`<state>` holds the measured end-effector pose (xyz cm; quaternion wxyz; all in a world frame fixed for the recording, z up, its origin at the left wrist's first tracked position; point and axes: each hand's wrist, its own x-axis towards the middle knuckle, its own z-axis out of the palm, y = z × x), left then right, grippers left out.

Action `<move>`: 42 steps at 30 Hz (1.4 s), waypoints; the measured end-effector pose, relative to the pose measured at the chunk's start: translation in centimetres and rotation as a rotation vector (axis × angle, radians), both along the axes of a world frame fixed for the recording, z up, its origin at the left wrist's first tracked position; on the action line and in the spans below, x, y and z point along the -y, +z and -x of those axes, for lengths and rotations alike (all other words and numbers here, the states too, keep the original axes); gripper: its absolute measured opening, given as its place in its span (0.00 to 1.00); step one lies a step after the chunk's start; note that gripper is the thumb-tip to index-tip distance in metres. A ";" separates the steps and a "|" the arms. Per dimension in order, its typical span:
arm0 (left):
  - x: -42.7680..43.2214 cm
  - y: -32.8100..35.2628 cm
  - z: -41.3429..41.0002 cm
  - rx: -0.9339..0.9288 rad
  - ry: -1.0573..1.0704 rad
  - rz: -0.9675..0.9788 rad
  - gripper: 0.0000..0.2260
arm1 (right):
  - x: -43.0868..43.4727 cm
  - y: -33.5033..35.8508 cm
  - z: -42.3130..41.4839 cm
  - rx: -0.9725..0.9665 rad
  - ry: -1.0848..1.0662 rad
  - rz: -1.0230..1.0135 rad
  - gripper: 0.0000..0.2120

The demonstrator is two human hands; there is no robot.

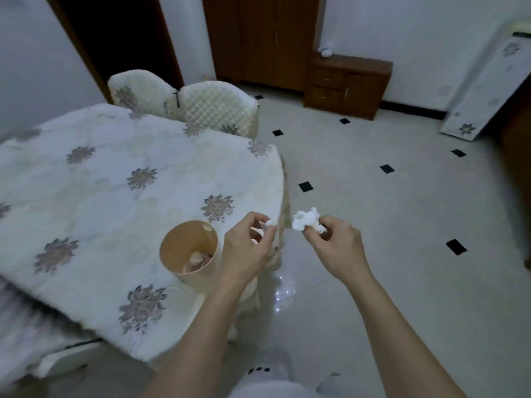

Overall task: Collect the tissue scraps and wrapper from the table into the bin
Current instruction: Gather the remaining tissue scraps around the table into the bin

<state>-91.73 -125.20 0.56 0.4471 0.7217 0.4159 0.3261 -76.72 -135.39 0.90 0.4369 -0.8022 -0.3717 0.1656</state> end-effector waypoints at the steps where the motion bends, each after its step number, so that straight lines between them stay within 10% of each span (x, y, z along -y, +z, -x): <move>1: -0.7 -0.2 0.8 -0.010 0.040 -0.007 0.03 | -1.2 -0.2 0.2 -0.007 0.048 0.000 0.22; 18: -3.8 -1.9 10.8 -0.330 0.697 -0.082 0.03 | -15.8 -1.3 7.1 0.322 0.792 0.096 0.11; 27: -6.0 -4.4 11.3 -0.677 0.714 -0.262 0.08 | -19.7 -2.6 8.7 0.518 0.917 0.147 0.09; 32: -6.6 -5.0 11.2 -0.934 0.580 -0.026 0.20 | -20.7 -4.7 8.8 0.679 1.041 0.217 0.19; 42: -6.2 -5.1 11.6 -0.923 0.617 -0.162 0.27 | -21.2 -4.4 8.8 0.685 1.009 0.065 0.21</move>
